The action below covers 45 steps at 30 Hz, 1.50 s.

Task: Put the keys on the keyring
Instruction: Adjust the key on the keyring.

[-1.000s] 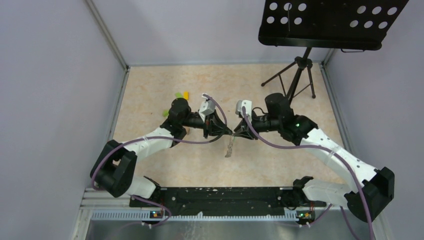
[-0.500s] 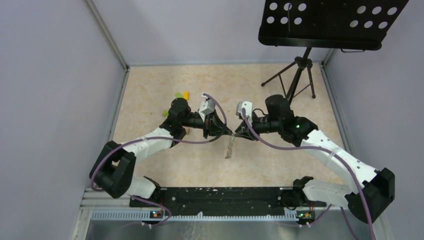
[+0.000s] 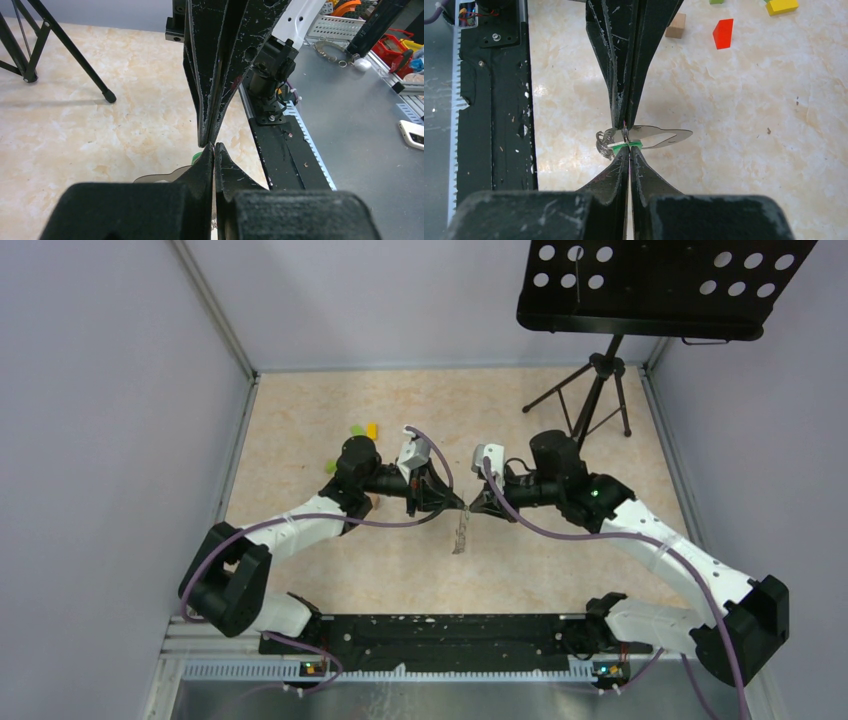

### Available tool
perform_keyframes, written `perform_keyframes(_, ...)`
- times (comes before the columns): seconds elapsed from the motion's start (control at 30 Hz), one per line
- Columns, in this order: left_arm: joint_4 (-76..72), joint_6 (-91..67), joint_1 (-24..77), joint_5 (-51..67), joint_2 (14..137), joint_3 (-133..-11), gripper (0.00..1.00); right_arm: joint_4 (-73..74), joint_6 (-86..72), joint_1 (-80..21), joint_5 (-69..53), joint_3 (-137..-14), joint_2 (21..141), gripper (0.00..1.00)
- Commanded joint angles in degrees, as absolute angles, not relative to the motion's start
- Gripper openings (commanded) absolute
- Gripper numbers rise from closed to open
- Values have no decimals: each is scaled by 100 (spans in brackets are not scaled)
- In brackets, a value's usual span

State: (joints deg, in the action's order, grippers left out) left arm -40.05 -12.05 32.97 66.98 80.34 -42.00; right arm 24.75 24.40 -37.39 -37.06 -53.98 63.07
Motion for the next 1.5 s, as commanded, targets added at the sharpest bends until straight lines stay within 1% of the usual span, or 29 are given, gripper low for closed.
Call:
perform_keyframes(0.0,-4299,-1247,3296,6678,7800,-4387,0,2249,2460,-3781,-3776,-5370,6347,0)
perform_keyframes(0.8,-4446,-1362,3298,6654,7798,-4344,0,2157,2418,-3779,-3982,-5346,6583,0)
perform_keyframes(0.9,-4456,-1354,3296,6664,7809,-4327,0,2161,2404,-3779,-4058,-5386,6605,6)
perform_keyframes(1.07,-4474,-1349,3296,6712,7801,-4286,0,2181,2400,-3779,-3986,-5446,6425,21)
perform_keyframes(1.17,-4594,-1437,3297,6733,7813,-4247,0,2135,2417,-3779,-3861,-5456,6197,26)
perform_keyframes(1.3,-4826,-1587,3296,6761,7812,-4179,0,2124,2473,-3779,-3850,-5493,6014,28)
perform_keyframes(1.47,-5133,-1778,3297,6785,7847,-4101,0,1994,2511,-3779,-3880,-5458,5969,28)
